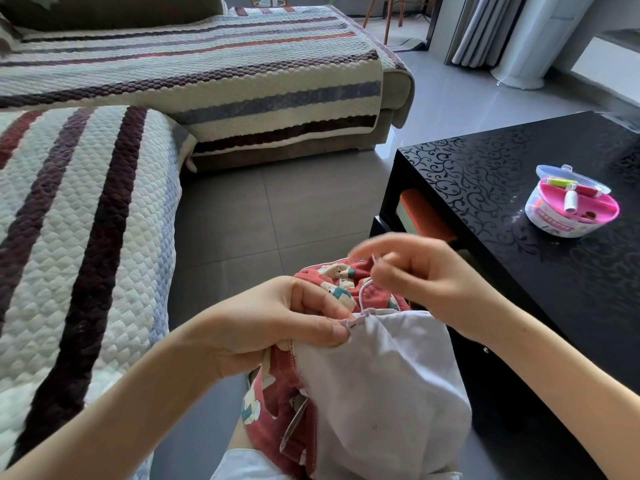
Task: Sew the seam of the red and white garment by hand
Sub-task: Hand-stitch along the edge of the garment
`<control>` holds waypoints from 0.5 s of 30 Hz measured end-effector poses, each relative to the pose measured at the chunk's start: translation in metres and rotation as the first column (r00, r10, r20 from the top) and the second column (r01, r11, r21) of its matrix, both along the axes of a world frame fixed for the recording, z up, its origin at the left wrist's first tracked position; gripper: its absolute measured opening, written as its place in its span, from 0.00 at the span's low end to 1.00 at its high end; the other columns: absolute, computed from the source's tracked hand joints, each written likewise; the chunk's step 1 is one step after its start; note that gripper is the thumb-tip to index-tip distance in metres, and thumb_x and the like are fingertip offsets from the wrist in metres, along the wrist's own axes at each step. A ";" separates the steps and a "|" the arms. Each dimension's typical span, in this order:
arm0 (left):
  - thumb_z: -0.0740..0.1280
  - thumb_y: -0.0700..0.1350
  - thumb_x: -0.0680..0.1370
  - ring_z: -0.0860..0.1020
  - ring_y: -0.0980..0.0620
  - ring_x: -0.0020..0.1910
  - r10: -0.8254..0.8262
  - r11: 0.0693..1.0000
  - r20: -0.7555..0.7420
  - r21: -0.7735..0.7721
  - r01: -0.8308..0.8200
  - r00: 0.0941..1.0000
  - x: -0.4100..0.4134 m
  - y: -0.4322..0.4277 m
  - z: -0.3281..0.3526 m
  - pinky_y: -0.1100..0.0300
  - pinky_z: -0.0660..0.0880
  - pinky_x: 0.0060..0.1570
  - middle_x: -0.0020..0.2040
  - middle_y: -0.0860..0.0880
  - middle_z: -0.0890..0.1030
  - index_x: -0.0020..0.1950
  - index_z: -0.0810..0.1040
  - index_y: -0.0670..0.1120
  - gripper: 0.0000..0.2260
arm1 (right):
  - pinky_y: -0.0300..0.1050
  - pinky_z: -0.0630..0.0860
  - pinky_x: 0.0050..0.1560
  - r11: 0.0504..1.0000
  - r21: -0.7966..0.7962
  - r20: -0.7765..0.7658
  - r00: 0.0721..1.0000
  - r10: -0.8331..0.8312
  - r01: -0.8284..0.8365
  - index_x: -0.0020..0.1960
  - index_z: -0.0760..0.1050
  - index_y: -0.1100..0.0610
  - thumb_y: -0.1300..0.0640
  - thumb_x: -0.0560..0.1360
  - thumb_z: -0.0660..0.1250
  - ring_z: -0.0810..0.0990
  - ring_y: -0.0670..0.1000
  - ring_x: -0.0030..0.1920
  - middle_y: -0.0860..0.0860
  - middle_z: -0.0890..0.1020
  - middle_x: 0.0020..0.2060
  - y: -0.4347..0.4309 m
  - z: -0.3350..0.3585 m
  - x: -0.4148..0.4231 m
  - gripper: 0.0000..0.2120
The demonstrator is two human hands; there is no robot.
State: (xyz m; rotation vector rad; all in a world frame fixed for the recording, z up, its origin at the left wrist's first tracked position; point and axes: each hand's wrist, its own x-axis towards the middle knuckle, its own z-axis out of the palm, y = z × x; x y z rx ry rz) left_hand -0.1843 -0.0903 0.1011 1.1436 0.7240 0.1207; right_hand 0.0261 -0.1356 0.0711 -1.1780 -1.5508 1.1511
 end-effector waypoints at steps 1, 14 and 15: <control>0.74 0.31 0.67 0.79 0.57 0.28 0.020 1.000 0.000 -0.010 -0.020 1.000 -0.001 0.001 -0.001 0.69 0.74 0.28 0.31 0.47 0.82 0.36 0.84 0.41 0.05 | 0.40 0.70 0.36 0.994 -0.064 -0.047 0.995 0.088 -0.091 0.55 0.81 0.53 0.44 0.71 0.71 0.71 0.52 0.33 0.62 0.74 0.29 -0.004 0.001 -0.001 0.17; 0.76 0.35 0.63 0.80 0.55 0.29 0.132 0.988 -0.083 0.094 -0.124 0.988 -0.014 0.003 -0.003 0.67 0.75 0.29 0.32 0.45 0.82 0.34 0.84 0.41 0.03 | 0.31 0.59 0.27 0.945 -0.312 -0.190 0.981 0.041 -0.100 0.30 0.77 0.53 0.59 0.65 0.75 0.64 0.42 0.25 0.45 0.72 0.24 -0.021 0.008 -0.003 0.09; 0.77 0.37 0.64 0.80 0.55 0.30 0.130 0.988 -0.089 0.095 -0.121 0.988 -0.015 0.003 -0.004 0.67 0.76 0.30 0.32 0.44 0.82 0.33 0.84 0.42 0.03 | 0.31 0.59 0.27 0.941 -0.323 -0.178 0.983 0.042 -0.099 0.30 0.77 0.54 0.60 0.66 0.73 0.63 0.42 0.25 0.45 0.72 0.24 -0.023 0.008 -0.003 0.08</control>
